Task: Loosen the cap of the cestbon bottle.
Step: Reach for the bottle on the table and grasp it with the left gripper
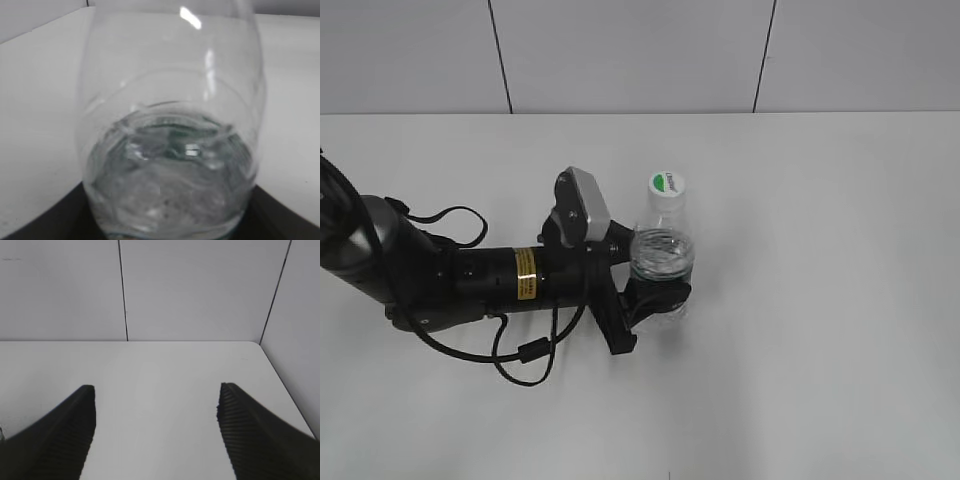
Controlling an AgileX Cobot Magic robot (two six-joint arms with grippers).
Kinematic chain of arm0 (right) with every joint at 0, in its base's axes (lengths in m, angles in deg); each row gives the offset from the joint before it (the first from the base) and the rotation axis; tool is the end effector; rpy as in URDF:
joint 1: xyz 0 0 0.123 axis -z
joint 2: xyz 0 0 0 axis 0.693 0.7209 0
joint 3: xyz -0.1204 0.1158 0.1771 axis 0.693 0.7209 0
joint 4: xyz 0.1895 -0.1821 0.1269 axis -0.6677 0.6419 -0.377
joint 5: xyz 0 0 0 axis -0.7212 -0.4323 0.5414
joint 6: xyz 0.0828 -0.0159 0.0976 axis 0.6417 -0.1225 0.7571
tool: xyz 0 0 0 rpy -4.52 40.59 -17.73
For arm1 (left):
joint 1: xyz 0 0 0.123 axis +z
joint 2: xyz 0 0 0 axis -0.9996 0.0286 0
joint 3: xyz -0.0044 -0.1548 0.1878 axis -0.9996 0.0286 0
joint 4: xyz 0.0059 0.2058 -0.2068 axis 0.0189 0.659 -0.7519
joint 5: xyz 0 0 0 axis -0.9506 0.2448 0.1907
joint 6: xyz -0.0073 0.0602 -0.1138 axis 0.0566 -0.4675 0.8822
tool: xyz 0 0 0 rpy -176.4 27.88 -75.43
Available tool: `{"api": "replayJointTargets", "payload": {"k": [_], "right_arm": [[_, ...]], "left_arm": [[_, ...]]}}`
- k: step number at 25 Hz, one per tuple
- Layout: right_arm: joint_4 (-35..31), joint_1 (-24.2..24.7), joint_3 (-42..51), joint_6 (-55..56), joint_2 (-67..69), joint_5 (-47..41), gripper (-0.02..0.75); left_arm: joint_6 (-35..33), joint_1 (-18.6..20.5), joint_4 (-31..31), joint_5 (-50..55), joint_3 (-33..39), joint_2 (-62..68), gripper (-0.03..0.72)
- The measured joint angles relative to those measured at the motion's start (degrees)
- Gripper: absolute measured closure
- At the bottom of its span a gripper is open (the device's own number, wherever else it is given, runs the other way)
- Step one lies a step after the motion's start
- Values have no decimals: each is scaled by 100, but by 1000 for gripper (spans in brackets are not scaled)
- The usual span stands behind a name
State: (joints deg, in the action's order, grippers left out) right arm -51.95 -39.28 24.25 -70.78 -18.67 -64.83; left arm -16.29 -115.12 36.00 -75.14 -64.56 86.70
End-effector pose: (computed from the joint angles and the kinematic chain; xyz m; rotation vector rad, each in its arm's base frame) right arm 0.1857 0.0017 0.3163 -0.1093 1.7363 -0.0192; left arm 0.2954 -0.2497 -0.0173 1.1848 1.5488 -0.8575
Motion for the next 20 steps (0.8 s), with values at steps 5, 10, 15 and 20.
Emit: {"api": "replayJointTargets", "payload": {"k": [5,10,15,20], "right_arm": [[0,0,0,0,0,0,158],[5,0,0,-14,49,0,158],[5,0,-150,-123,308,0,158],[5,0,-601,-438,899,-118,158]], "left_arm": [[0,0,341,-53,0,0,276],[7,0,357,-53,0,-5,276],[12,0,374,-42,0,-9,276],[12,0,379,-24,0,-9,276]]}}
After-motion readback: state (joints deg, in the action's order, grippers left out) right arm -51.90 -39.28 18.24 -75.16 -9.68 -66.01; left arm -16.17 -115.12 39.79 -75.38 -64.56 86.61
